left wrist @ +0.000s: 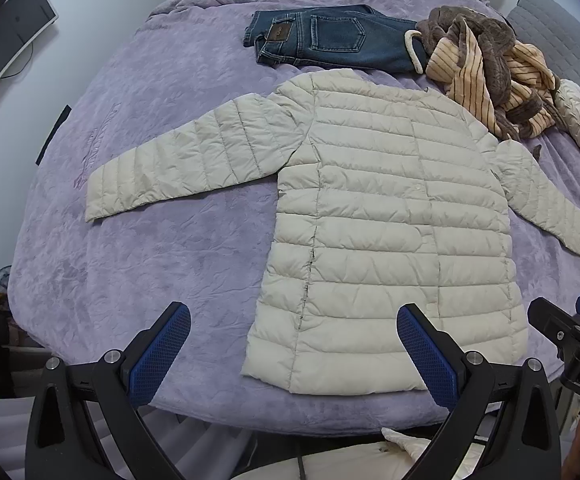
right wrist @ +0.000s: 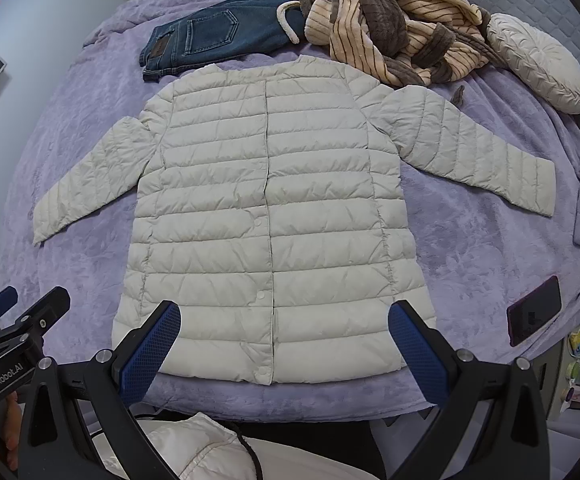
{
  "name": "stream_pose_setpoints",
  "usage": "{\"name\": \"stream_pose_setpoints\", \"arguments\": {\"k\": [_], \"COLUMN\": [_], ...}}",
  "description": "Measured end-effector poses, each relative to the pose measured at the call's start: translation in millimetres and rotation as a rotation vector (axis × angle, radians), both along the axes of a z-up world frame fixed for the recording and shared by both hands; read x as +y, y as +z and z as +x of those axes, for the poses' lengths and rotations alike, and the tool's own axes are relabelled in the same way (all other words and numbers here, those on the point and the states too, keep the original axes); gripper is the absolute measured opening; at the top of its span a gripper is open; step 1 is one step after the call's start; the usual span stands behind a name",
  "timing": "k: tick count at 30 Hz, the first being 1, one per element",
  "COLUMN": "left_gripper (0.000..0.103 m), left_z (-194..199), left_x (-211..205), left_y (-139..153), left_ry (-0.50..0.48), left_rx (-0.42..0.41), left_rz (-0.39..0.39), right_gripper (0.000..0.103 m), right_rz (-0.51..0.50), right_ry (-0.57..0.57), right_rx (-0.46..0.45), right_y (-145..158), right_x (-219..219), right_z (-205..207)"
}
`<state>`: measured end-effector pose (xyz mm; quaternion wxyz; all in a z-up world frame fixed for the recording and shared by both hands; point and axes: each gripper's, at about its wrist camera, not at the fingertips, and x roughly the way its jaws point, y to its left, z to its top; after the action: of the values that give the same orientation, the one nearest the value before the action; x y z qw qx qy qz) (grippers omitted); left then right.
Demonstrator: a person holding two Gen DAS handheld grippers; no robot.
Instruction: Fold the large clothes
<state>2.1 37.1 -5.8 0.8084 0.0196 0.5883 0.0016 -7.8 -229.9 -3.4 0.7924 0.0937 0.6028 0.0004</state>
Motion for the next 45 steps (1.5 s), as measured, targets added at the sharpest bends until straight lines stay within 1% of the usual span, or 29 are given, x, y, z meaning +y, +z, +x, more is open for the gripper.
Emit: {"name": "stream_pose_setpoints", "arguments": {"k": [9,17,26,32,36,40,43,45], "left_gripper": [0.103,0.103,0.103,0.103,0.103,0.103,0.103,0.103], "left_z": [3,9,11,5,-4,-12,-14,-11], "left_x": [-2,-9,-18,-22,-16,2,24,46], "left_y": [-1,-2,-4,-5,-8,-13,-15,-19], "left_ry": [0.001,0.004,0.038,0.115,0.208,0.287,0.324,0.347], "left_rx": [0.013,0.044,0.08,0.089,0.092,0.109,0.09,0.068], "left_rz": [0.01,0.024,0.032,0.049,0.073,0.045,0.022,-0.019], "right_gripper": [0.103,0.103,0.103,0.103,0.103,0.103,0.103,0.103], "right_rz": [0.006,0.02,0.065,0.105,0.149,0.198,0.238,0.258], "right_ry": [-0.001,0.001,0.035,0.089,0.14,0.193,0.219,0.219], "right_rx": [0.005,0.022,0.062,0.081,0.092,0.098,0.089,0.078], "right_y": [-3,-10,-16,-22,-30,-40,-45,-48], "right_x": [1,3,-12,-26,-35,-41,-35,-26], "right_z": [2,8,18,30,37,45,53,59]}}
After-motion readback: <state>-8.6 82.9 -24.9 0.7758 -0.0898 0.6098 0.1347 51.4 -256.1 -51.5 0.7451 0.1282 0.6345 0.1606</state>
